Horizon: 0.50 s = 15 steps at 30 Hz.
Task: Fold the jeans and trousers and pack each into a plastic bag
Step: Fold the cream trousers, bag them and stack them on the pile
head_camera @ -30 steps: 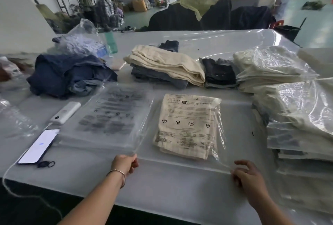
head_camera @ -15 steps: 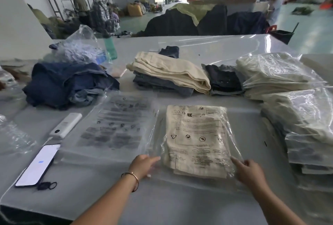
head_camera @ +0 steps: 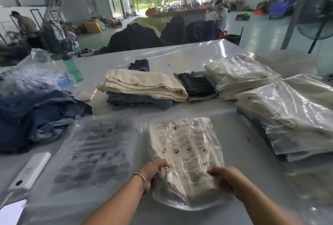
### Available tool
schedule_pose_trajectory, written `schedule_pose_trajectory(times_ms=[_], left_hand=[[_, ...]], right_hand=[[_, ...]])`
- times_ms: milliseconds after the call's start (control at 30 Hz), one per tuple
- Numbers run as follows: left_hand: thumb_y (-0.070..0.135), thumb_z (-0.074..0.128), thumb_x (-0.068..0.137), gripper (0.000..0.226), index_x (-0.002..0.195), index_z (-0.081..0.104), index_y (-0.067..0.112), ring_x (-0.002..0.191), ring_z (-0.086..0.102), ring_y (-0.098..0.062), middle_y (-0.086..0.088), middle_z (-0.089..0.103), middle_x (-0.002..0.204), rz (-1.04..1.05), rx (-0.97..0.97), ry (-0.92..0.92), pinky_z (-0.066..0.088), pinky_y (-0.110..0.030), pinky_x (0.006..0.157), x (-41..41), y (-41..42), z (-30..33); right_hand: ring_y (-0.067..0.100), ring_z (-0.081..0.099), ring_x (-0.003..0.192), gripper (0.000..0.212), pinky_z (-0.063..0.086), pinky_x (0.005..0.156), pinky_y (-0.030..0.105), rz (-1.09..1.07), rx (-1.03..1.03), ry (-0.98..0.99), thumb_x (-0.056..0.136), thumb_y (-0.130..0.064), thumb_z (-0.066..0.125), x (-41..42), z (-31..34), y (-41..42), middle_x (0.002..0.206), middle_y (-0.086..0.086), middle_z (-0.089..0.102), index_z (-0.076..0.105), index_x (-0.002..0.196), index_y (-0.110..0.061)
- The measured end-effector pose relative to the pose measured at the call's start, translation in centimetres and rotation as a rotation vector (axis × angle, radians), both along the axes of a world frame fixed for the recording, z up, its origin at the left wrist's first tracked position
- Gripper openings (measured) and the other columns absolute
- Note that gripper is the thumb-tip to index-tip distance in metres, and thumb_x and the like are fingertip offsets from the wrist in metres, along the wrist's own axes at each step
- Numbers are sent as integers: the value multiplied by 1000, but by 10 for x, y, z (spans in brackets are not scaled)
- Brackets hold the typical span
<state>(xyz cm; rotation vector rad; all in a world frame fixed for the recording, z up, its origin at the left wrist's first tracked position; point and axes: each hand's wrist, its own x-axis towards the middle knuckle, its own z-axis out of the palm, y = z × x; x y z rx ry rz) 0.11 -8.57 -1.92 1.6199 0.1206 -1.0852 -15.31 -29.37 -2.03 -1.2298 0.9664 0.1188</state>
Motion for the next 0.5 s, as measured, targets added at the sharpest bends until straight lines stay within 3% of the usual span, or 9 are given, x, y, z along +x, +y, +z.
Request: schedule_pose_trajectory(times_ms=[33,100,133,200,267,367,500], left_hand=[[13,69,71,10,78,65,7,58,53,-24,-11,57,71,-22,-13,12,46,-26,58,-1,1,2],[12,67,63,23,85,62,4,68,53,-26,-16,55,78,-49,-21,-44,45,-30,67,-4,0,7],[12,65,57,33,88,59,3,75,48,-28,-17,50,84,-49,-29,-94,41,-33,71,-7,-2,10],[9,61,47,39,85,57,2,84,38,-29,-17,42,91,-33,-69,-170,32,-35,71,-14,-10,19],[4,57,41,41,82,56,0,83,37,-32,-21,42,90,14,-144,-188,31,-33,65,-20,-22,32],[-1,54,39,45,84,53,-3,74,46,-33,-19,46,82,79,-290,-179,41,-33,63,-25,-44,55],[-6,45,53,45,97,54,-6,54,59,-27,-18,57,72,48,-444,-205,51,-27,48,-37,-92,90]], right_hand=[[19,50,34,14,40,37,21,-6,20,-29,78,-6,72,-2,2,3,47,11,54,64,69,0],[32,69,61,21,56,58,31,-5,56,-108,74,-9,77,-2,5,7,70,22,69,69,86,5],[36,71,76,28,58,70,37,-7,63,-142,71,-8,79,-2,6,7,84,24,72,69,92,7],[38,70,85,30,57,81,44,-3,8,-175,68,1,79,0,13,7,90,24,72,69,95,8],[39,70,83,28,57,80,47,37,-73,-217,66,9,75,1,25,2,87,24,72,68,93,5],[28,68,65,24,56,63,38,89,-244,-310,63,12,71,-1,55,-16,78,21,71,67,84,2],[24,67,64,26,54,59,34,109,-481,-461,63,12,69,-19,110,-64,80,18,72,66,85,-1]])
